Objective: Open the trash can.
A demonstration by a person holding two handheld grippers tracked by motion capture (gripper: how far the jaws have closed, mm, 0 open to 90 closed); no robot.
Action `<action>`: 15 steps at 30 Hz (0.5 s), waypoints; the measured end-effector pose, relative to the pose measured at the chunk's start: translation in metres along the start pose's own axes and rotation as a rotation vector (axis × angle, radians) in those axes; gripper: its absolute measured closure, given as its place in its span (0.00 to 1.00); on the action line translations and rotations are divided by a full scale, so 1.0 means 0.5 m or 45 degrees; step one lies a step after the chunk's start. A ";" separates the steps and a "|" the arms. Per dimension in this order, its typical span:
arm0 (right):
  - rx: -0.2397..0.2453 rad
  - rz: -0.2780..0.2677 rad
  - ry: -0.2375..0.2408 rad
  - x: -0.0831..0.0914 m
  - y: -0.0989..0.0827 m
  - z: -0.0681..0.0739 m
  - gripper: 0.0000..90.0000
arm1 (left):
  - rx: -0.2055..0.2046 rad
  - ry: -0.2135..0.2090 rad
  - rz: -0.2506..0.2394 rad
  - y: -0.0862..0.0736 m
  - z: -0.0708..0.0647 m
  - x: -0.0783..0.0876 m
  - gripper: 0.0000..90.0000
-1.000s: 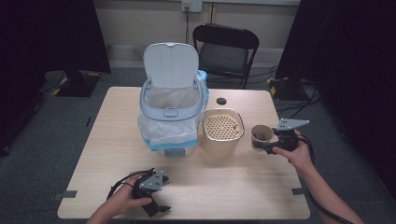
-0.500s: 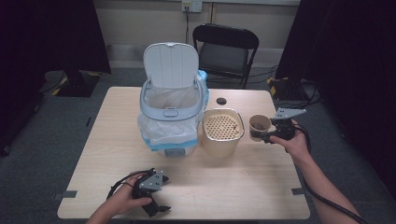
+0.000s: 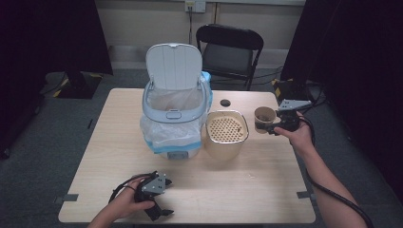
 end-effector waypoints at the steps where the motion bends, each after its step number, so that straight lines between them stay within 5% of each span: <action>1: 0.000 0.000 0.000 0.000 0.000 0.000 0.30 | 0.000 0.000 0.000 0.000 0.000 0.000 0.00; 15: 0.025 -0.020 -0.022 -0.009 0.051 -0.030 0.30 | -0.026 -0.003 0.021 0.000 0.003 0.002 0.00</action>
Point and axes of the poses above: each handheld gripper's, and its own axes: x roughly backward along the jaws, y roughly out of its top, z roughly to its left, the point moved 2 cm from there along -x, roughly forward along the jaws, and after that the axes turned 9 degrees about z, right-handed, at the moved point
